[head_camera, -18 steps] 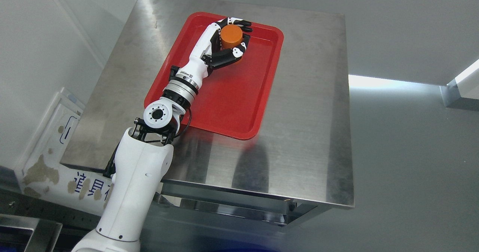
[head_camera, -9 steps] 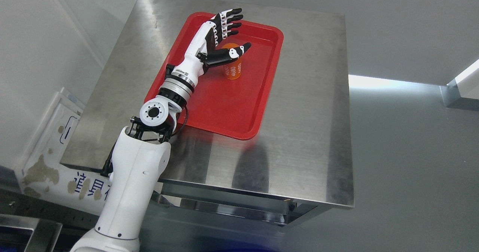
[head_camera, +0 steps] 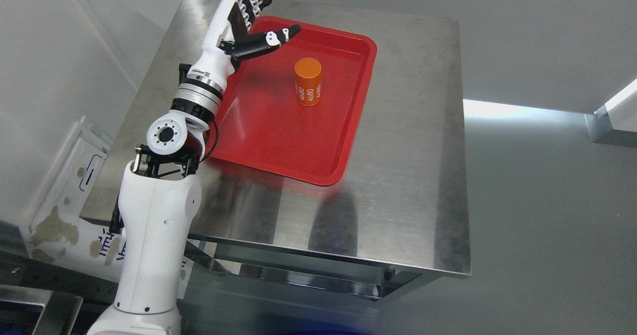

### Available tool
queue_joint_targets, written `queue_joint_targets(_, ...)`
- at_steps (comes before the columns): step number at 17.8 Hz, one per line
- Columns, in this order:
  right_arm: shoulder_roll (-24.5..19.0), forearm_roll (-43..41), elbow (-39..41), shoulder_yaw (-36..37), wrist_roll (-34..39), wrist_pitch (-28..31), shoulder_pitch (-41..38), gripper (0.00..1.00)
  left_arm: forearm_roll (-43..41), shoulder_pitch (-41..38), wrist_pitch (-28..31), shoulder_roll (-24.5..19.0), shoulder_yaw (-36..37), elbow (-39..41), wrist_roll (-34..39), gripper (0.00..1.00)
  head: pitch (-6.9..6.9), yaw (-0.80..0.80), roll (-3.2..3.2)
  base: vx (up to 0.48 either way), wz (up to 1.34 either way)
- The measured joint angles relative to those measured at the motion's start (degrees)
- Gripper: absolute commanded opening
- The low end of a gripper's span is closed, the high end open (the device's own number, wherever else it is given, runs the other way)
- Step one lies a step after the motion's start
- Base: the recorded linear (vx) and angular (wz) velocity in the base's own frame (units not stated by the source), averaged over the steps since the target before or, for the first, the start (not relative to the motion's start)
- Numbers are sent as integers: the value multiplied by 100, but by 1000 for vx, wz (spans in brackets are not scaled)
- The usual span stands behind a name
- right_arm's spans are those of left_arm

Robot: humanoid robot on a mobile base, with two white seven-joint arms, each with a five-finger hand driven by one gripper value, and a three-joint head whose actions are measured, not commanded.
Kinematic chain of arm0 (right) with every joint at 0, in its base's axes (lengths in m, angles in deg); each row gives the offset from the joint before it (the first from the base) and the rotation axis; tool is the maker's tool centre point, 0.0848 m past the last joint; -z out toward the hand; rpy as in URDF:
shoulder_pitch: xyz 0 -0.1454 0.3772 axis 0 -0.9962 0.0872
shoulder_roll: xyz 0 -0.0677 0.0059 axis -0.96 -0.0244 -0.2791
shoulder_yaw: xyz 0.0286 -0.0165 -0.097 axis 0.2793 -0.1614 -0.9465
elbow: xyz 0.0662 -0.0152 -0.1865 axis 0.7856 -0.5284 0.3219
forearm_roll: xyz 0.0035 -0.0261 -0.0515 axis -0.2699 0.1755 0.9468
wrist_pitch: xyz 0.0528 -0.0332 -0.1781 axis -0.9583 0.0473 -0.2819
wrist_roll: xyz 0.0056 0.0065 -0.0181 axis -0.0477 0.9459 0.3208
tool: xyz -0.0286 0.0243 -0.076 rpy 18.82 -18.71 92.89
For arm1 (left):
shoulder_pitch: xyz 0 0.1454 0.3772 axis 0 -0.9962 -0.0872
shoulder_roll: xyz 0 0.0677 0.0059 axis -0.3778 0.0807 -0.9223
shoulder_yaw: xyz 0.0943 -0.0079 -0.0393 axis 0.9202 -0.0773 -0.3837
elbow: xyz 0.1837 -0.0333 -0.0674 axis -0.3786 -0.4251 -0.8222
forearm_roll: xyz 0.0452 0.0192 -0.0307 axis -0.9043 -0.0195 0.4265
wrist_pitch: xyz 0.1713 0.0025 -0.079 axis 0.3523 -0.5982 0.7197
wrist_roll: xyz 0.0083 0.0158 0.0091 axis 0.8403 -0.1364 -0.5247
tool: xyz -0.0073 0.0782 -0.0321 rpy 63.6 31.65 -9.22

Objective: Grab orange capacitor from left shelf to right desk

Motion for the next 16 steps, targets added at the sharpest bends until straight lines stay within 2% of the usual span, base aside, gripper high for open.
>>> queue_joint_targets(9, 0, 0, 0, 0, 0, 0, 0, 100, 125, -983, -37, 0, -855, 404, 65, 100, 2, 0, 0, 0, 0)
queue_joint_targets(13, 0, 0, 0, 0, 0, 0, 0, 100, 137, -1180, -120, 0, -921, 490, 907, 100, 2, 0, 0, 0, 0)
queue_joint_targets(16, 0, 0, 0, 0, 0, 0, 0, 100, 141, -1334, -305, 0, -935, 535, 1258, 100, 2, 0, 0, 0, 0)
